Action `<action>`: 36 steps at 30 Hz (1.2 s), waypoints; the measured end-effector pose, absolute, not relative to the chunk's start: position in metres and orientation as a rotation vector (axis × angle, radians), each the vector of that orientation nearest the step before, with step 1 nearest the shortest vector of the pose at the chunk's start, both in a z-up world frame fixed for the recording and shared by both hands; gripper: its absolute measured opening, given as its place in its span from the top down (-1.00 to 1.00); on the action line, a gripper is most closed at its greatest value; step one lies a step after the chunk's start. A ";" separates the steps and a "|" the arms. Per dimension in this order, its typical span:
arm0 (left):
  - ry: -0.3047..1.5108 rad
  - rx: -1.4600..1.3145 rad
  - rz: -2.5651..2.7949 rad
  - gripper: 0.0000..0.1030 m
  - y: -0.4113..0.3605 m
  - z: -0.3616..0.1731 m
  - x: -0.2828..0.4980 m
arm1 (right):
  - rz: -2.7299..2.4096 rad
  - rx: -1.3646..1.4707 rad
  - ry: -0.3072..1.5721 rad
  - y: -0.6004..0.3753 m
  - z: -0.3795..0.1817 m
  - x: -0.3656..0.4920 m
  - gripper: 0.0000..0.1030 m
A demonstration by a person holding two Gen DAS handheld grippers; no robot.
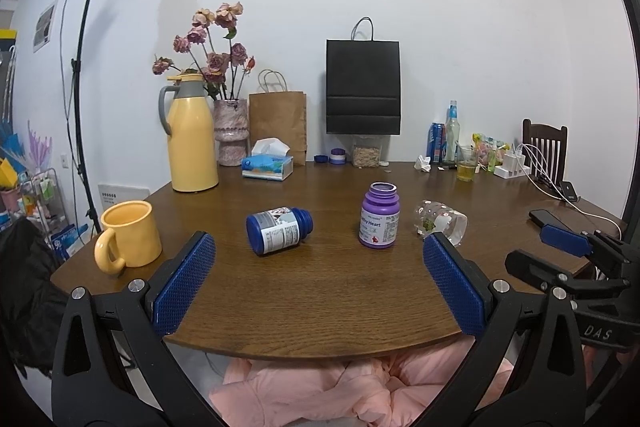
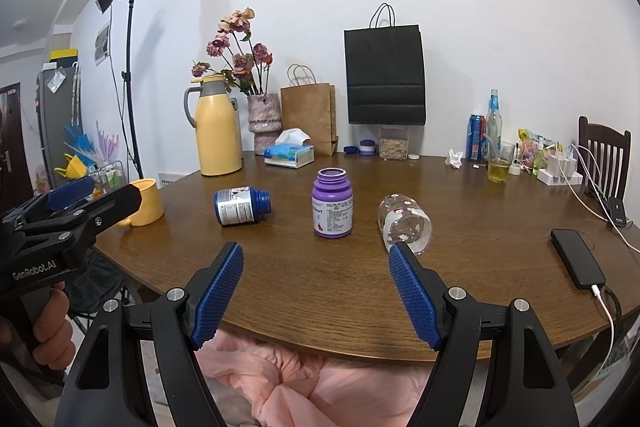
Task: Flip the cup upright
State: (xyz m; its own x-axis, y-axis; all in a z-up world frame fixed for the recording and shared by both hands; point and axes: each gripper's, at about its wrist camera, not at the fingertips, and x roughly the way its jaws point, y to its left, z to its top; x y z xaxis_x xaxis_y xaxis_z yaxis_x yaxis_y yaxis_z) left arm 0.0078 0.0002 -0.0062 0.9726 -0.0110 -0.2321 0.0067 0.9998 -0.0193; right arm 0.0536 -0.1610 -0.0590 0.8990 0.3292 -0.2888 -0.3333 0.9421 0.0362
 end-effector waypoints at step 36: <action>0.579 -0.050 -0.171 -1.00 -0.023 -0.043 0.192 | 0.295 -0.029 0.646 -0.181 -0.105 0.275 -0.27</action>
State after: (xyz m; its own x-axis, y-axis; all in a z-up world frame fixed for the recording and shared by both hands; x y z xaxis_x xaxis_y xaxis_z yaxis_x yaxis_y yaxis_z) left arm 0.1922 -0.0226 -0.0427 0.8231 -0.1753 -0.5402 0.1470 0.9845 -0.0956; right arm 0.2746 -0.1810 -0.1052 0.7581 0.2618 -0.5973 -0.2795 0.9579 0.0651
